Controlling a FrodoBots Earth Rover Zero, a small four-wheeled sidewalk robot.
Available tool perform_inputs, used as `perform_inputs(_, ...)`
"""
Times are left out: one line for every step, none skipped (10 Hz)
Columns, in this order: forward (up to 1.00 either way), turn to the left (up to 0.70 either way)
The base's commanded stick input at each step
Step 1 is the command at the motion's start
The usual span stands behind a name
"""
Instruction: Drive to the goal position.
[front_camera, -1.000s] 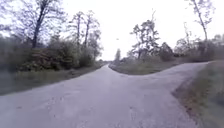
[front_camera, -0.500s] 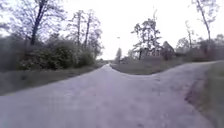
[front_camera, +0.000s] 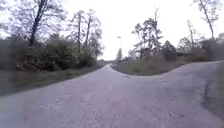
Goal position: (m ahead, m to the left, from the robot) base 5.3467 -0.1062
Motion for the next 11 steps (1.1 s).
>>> perform_inputs(1.00,0.00)
perform_inputs(1.00,0.00)
perform_inputs(1.00,0.00)
perform_inputs(1.00,0.00)
perform_inputs(1.00,0.00)
perform_inputs(1.00,0.00)
perform_inputs(1.00,0.00)
perform_inputs(1.00,0.00)
perform_inputs(1.00,0.00)
perform_inputs(1.00,0.00)
perform_inputs(1.00,0.00)
